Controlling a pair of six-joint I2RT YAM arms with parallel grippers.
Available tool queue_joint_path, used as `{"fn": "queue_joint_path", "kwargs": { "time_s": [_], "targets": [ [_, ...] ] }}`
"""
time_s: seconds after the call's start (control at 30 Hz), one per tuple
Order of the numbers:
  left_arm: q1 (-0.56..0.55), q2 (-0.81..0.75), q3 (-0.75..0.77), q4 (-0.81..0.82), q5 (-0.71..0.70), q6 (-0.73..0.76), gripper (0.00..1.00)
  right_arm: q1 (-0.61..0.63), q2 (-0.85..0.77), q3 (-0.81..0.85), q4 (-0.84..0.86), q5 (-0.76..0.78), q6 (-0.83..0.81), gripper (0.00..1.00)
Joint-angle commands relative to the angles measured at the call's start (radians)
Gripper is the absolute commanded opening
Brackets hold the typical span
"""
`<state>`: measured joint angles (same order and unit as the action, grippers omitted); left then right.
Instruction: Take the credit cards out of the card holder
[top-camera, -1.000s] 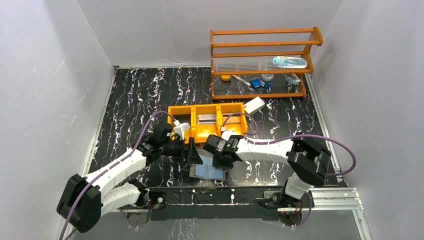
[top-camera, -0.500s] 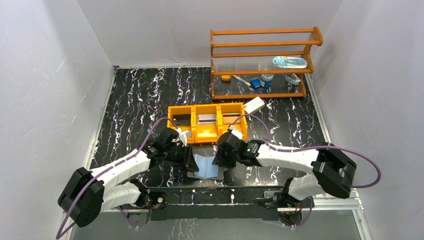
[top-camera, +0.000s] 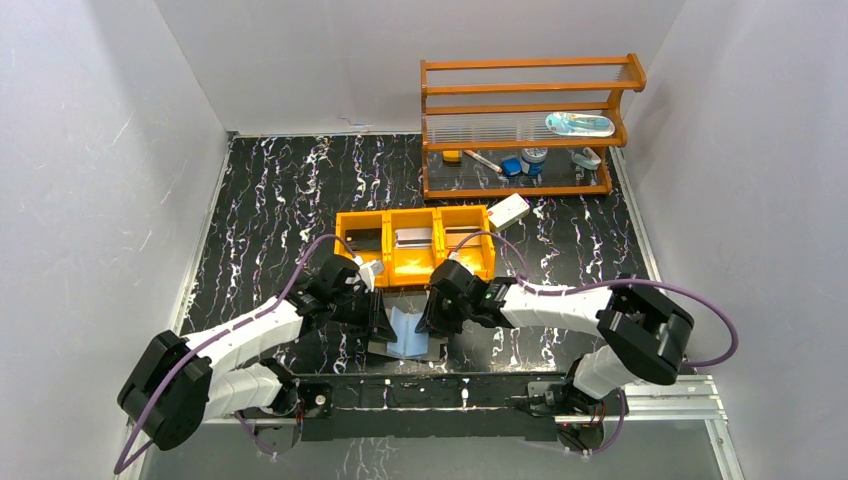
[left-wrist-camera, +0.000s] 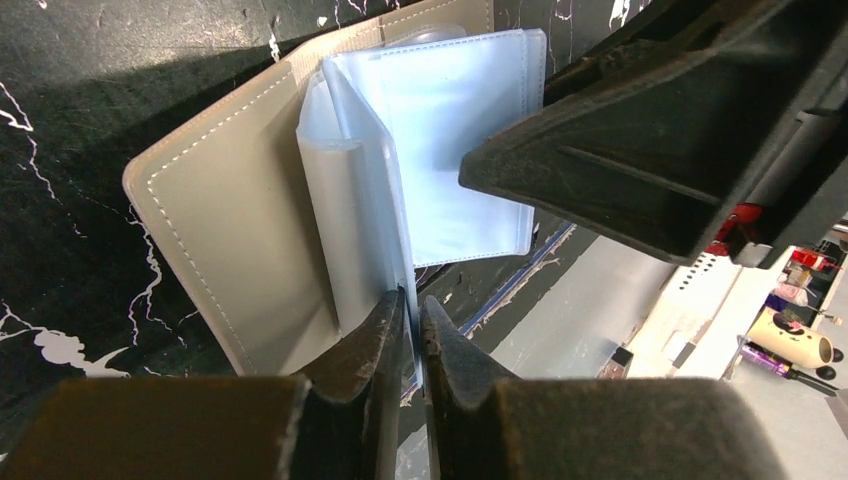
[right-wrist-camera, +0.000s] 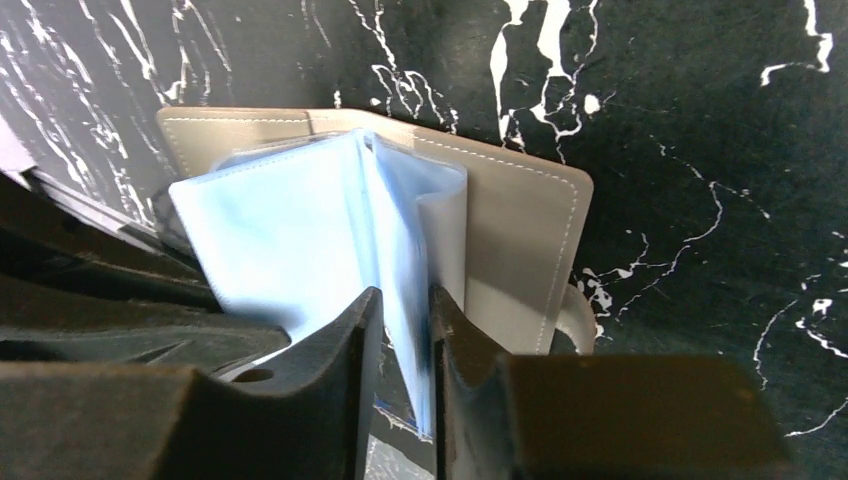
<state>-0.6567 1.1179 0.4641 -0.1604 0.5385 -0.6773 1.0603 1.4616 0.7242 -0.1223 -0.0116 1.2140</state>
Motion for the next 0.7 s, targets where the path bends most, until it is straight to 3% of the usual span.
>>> {"fn": "queue_joint_path", "kwargs": {
  "time_s": [0.0,0.07,0.2,0.37,0.53,0.67],
  "targets": [
    [-0.004,0.000,-0.013,-0.001,0.011,-0.011,0.09,-0.002,0.016,0.051,-0.002,-0.024,-0.020,0.26],
    [-0.004,0.003,-0.014,0.002,0.010,-0.013,0.09,-0.003,0.012,0.027,0.082,-0.067,-0.022,0.18],
    [-0.005,0.013,-0.009,0.005,0.011,-0.014,0.07,-0.008,0.009,-0.018,0.176,-0.093,-0.008,0.14],
    [-0.005,-0.001,0.007,0.005,0.017,-0.015,0.07,-0.030,-0.008,0.054,-0.120,0.044,-0.034,0.20],
    [-0.005,-0.056,0.046,-0.044,-0.057,0.000,0.27,-0.061,-0.046,0.120,-0.312,0.201,-0.113,0.29],
    [-0.004,-0.103,0.114,-0.165,-0.180,0.035,0.52,-0.084,-0.041,0.203,-0.423,0.223,-0.191,0.44]
  ]
}}
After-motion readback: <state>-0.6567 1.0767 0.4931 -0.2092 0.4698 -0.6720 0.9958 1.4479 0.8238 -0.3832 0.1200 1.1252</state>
